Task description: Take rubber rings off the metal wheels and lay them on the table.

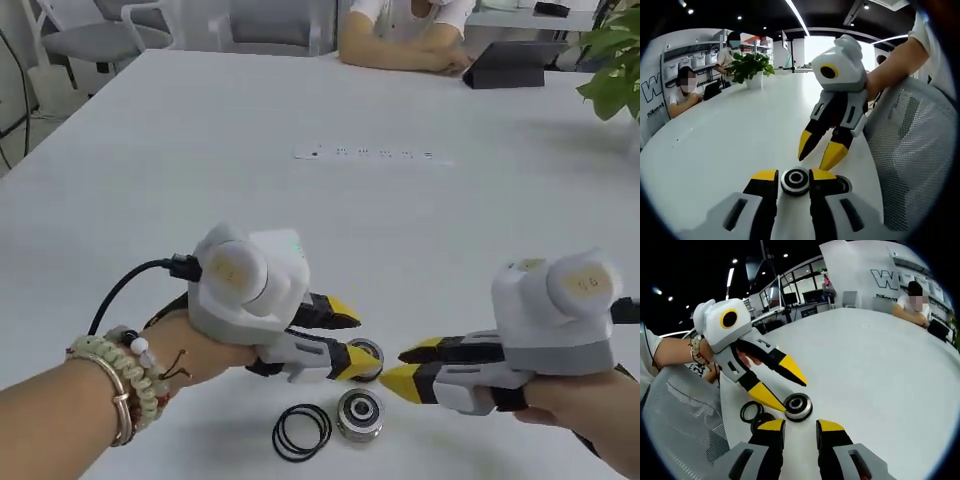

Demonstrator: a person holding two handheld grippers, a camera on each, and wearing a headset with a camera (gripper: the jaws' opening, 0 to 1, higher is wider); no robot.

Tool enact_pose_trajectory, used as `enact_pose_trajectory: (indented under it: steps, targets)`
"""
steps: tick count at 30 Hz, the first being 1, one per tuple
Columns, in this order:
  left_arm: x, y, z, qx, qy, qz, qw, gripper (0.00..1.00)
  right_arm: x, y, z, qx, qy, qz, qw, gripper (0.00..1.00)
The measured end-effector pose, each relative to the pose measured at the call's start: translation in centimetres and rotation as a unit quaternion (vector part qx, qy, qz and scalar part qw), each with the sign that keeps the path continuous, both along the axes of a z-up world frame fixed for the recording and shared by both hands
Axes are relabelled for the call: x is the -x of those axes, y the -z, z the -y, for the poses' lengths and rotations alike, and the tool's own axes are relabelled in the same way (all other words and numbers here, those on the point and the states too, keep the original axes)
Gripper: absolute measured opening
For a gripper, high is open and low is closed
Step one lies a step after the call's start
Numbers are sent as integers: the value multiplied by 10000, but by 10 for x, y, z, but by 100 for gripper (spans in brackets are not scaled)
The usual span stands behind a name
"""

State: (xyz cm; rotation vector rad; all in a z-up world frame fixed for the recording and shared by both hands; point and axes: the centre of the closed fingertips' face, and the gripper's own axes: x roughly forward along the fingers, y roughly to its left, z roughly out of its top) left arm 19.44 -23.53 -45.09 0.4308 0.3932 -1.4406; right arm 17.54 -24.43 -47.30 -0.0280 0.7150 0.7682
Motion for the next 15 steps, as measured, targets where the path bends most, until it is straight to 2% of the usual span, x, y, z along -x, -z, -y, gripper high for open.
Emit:
enact_pose_trajectory:
  steps: [6, 8, 12, 14, 15]
  targets:
    - [0, 4, 0, -51, -37, -69, 10000, 16, -3, 5, 0, 82, 127, 47, 9999, 23]
    - [0, 6, 0, -43, -40, -100, 9999, 15, -4, 4, -1, 36, 181, 61, 9998, 22]
    - [4, 12, 0, -153, 20, -116, 9998, 14, -5, 4, -3, -4, 220, 79, 9997, 22]
    - [5, 11, 1, -113, 16, -178, 9998, 14, -3, 6, -5, 50, 181, 96, 9998, 22]
    - [4, 11, 2, -113, 9, -123, 9999, 13, -2, 7, -7, 68, 136, 86, 9998, 21]
